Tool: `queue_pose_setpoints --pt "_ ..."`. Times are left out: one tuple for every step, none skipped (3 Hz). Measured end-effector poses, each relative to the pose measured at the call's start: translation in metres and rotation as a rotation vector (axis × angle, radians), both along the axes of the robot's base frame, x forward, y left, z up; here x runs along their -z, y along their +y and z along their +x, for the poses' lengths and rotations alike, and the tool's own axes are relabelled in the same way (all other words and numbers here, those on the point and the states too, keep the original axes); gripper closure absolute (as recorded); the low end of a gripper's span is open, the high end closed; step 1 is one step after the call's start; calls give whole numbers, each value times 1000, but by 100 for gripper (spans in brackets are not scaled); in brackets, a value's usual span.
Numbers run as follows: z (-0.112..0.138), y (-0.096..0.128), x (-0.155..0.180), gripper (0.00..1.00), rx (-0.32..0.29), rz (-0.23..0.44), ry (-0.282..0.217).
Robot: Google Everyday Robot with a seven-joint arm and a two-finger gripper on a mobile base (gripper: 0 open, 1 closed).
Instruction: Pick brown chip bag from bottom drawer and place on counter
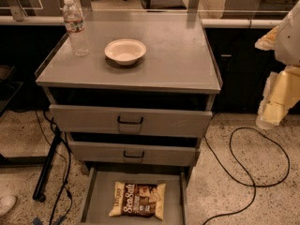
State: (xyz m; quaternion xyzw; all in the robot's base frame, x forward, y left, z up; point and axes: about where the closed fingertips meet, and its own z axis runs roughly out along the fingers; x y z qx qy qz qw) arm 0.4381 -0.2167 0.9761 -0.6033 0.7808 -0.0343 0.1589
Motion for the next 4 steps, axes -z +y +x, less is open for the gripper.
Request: queue_pose_setpoints --pt "0 0 0 0 0 0 0" --pt "-3 1 14 0 9 0 12" --pt "-21 11 76 0 2 6 62" --pt "-39 24 138 0 -15 7 137"
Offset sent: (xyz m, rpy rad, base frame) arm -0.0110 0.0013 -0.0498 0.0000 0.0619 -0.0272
